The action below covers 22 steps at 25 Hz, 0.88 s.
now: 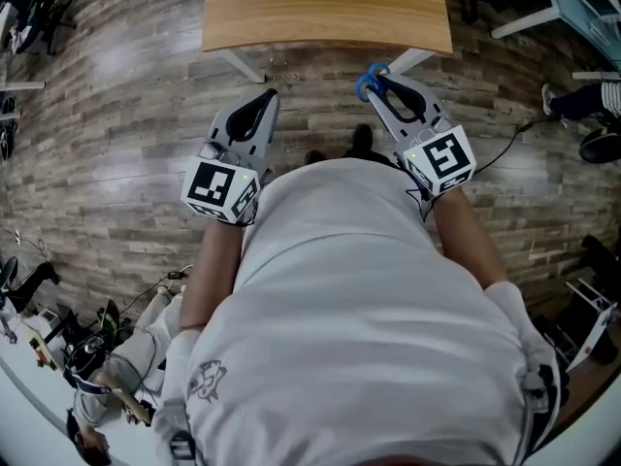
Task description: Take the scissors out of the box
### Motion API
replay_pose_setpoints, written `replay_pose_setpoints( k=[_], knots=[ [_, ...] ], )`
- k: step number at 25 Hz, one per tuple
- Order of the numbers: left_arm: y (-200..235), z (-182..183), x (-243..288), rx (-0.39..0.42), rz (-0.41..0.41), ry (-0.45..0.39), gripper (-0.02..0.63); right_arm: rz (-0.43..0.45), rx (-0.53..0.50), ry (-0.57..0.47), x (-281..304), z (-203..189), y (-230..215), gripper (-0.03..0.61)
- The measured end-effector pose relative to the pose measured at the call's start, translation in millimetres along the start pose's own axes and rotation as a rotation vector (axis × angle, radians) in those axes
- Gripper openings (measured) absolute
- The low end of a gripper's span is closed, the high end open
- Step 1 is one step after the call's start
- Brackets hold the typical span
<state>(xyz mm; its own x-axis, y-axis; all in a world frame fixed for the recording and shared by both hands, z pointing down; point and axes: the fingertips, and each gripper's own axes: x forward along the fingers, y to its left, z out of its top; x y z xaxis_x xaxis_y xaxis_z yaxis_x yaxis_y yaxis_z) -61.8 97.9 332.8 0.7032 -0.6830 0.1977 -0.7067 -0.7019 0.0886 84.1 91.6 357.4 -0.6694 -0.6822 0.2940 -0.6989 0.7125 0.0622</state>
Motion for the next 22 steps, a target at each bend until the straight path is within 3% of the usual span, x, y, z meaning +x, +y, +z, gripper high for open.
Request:
replay_pose_setpoints(
  k=[22],
  knots=[
    [-4,6,-10,0.002,-0.022,-0.031,0.005,-0.003,-0.024,-0.044,-3,21,16,0.095]
  ],
)
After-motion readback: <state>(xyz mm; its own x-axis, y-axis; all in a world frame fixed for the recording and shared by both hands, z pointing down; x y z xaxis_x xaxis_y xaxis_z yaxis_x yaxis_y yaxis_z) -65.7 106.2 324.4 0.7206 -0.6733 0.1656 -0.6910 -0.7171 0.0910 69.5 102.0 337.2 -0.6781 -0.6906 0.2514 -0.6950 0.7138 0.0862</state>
